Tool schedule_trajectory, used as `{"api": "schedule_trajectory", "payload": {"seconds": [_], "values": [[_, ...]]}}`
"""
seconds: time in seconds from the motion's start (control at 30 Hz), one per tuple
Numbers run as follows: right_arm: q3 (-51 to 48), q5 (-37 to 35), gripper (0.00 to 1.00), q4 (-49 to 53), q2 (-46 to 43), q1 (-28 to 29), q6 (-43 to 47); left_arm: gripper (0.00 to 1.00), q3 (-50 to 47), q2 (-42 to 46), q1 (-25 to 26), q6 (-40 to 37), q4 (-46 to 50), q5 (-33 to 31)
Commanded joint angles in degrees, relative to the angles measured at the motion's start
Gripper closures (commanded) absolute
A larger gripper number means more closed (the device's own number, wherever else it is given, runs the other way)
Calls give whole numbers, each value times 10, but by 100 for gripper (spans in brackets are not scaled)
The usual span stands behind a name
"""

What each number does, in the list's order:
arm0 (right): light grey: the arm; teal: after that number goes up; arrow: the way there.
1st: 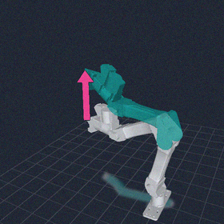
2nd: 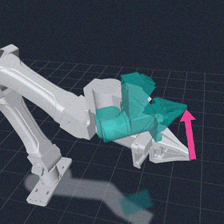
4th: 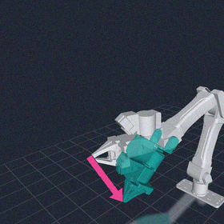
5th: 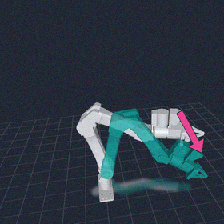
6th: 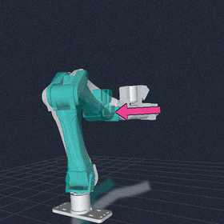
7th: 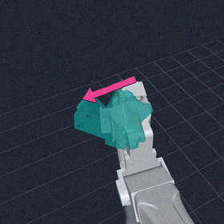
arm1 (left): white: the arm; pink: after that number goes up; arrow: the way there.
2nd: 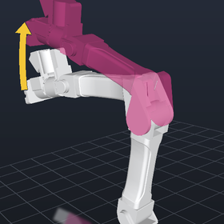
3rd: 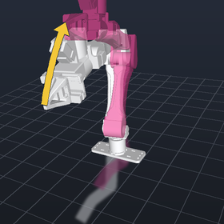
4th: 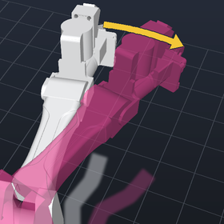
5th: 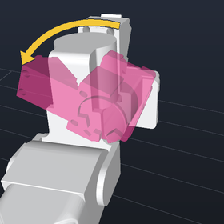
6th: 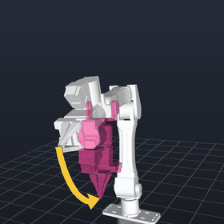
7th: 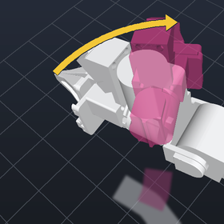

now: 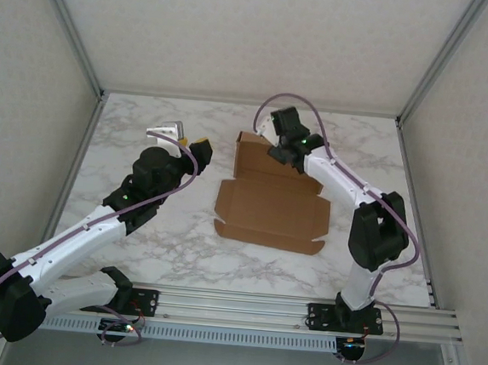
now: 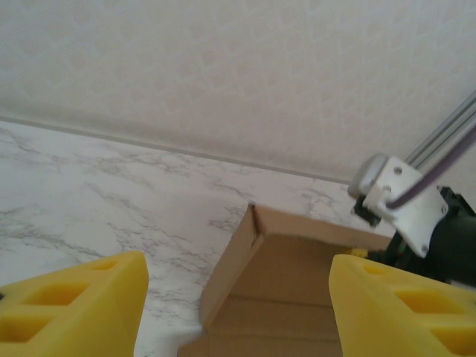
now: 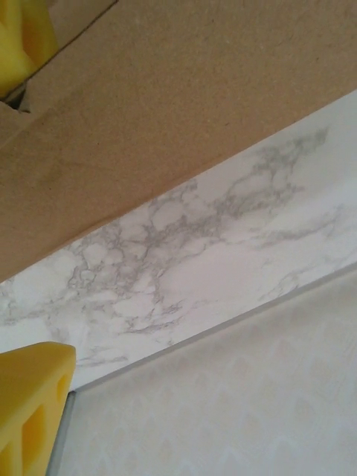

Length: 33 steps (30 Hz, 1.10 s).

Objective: Fold the paper box

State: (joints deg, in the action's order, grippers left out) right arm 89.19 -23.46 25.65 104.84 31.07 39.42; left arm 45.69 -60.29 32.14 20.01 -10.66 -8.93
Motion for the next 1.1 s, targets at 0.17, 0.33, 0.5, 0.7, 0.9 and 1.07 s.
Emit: {"api": "schedule_trajectory", "payload": {"seconds": [0.17,0.33,0.5,0.7,0.9,1.07], "values": [[164,201,36,132,99,-119,-232,34,-12,11,-5,7,-25,-9],[206,218,44,162,149,-160,-298,34,-15,16,-5,3,-26,-16],[209,245,46,163,147,-179,-364,34,-15,19,-5,2,-28,-17],[215,329,43,183,135,-180,-415,34,-13,18,-5,3,-28,-11],[234,419,41,214,126,-179,-456,34,-12,18,-5,3,-27,-9],[278,489,35,268,134,-179,-483,33,-11,19,-5,4,-27,-6]]}}
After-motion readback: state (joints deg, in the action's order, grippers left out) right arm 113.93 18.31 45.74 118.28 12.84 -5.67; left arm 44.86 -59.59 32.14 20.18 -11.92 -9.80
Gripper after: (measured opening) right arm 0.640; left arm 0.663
